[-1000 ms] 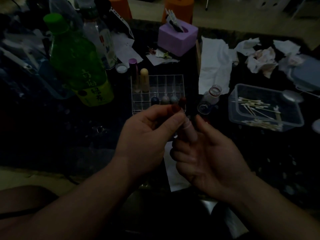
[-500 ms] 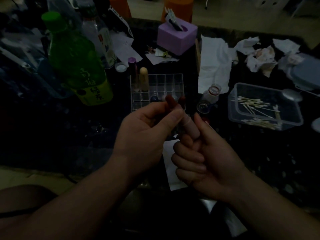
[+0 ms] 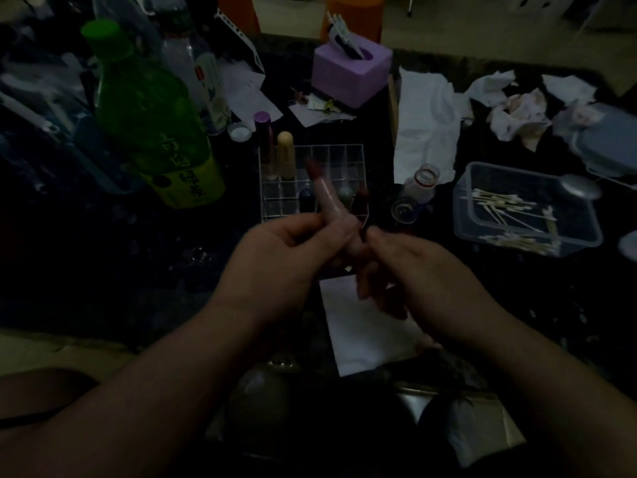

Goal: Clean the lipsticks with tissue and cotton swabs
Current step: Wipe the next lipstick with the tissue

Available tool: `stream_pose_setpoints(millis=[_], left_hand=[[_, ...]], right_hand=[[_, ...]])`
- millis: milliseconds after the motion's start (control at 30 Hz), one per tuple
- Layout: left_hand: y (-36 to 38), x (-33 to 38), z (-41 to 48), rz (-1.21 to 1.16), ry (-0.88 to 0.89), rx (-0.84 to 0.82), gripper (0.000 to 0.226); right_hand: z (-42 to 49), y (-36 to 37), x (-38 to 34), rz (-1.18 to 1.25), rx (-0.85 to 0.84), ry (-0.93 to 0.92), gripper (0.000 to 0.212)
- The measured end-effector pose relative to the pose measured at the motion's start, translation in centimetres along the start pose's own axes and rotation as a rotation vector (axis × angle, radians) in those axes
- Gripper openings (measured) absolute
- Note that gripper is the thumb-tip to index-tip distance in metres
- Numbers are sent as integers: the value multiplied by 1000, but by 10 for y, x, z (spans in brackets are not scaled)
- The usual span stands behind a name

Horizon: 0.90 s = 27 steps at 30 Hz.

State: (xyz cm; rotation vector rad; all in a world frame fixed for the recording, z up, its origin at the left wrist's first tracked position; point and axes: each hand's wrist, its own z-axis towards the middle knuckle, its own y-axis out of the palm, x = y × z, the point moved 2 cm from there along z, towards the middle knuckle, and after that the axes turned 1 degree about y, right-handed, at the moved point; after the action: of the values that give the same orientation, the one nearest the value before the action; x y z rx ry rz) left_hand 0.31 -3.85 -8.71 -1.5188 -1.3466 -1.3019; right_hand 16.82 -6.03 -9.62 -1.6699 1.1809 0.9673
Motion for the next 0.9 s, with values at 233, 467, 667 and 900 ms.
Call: stream_pose_setpoints(millis=[233, 467, 667, 900], left_hand=[[-17, 5, 0, 211, 1, 66, 23], [-20, -6, -1, 393, -96, -49, 17], [-16, -15, -2, 524, -108, -136, 13], [-8, -12, -8, 272, -119, -190, 26]], right_hand=[[21, -17, 27, -796, 134, -36, 31], [28, -3, 27, -950, 35, 30, 15], [12, -17, 2, -680, -133, 7, 4], [-16, -35, -2, -78, -315, 75, 8]])
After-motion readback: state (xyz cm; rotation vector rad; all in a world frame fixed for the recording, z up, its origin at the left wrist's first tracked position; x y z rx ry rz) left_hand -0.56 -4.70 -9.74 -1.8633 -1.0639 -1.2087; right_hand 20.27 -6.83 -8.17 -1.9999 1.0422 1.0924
